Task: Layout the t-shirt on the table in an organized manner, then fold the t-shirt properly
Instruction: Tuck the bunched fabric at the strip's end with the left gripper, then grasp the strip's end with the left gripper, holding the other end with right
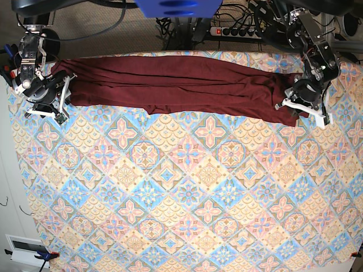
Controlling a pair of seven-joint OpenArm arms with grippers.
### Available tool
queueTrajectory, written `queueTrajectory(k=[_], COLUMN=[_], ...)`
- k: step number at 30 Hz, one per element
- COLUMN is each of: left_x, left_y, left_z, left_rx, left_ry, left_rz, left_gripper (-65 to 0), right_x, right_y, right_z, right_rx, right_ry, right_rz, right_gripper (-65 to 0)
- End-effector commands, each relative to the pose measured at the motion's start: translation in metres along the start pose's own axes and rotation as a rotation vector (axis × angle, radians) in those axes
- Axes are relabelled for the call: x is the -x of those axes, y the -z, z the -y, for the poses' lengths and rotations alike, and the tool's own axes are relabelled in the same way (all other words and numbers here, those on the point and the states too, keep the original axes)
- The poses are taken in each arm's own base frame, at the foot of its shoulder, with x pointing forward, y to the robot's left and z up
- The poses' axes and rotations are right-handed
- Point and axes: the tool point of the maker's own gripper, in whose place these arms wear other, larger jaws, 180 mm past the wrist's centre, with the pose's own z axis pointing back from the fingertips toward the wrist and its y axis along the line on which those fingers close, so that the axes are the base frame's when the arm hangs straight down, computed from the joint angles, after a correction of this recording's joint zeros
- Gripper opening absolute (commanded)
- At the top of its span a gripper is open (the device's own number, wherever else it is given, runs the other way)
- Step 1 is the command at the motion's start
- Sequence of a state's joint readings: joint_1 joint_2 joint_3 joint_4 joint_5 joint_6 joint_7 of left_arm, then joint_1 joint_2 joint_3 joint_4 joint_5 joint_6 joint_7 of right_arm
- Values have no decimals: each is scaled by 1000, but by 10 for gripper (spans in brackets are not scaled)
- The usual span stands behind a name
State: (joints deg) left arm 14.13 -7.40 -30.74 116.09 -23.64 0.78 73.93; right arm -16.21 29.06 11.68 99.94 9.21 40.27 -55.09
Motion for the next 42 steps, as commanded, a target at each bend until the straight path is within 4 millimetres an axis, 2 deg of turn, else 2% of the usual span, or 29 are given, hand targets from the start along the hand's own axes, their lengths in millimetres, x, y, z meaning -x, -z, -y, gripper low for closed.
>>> queueTrajectory(k=[1,7,10,15,18,21,25,28,31,35,42], left_x=[-14,-18,-24,-38,-32,-25,-24,-26,-17,-6,28], left_y=[-5,-10,-14,-18,-5,17,35,40,46,57,69], left_z=[-1,-18,-28,-40,-44,-47,-69,-77,-85,-69,-35], left_rx=[-3,-39,-67,-104,-104,-54,8,40,41,71,153], left_ry=[21,70,111,174,240,334,308,262,228,258,270], left_rz=[47,29,16,24,-45,-145,-243,-267,-305,-348,-398], left_gripper=[-472,-294,-233,-203,-186,-153,-142,-142,-142,-142,-145], right_x=[-7,-7,-7,-7,-7,-9,-10,-10,-11,-12,-12], right_y=[-6,-6,-6,-6,-7,-5,-4,-3,-2,-1,-1], right_z=[13,13,13,13,13,8,5,5,1,-1,-1], right_rx=[34,34,34,34,35,27,21,20,13,9,9], right_ry=[-13,-13,-13,-13,-13,-2,5,6,15,19,19], right_rz=[20,20,20,20,22,29,34,34,40,42,42], right_gripper=[-418,-418,-418,-418,-418,-418,-418,-418,-418,-418,-418])
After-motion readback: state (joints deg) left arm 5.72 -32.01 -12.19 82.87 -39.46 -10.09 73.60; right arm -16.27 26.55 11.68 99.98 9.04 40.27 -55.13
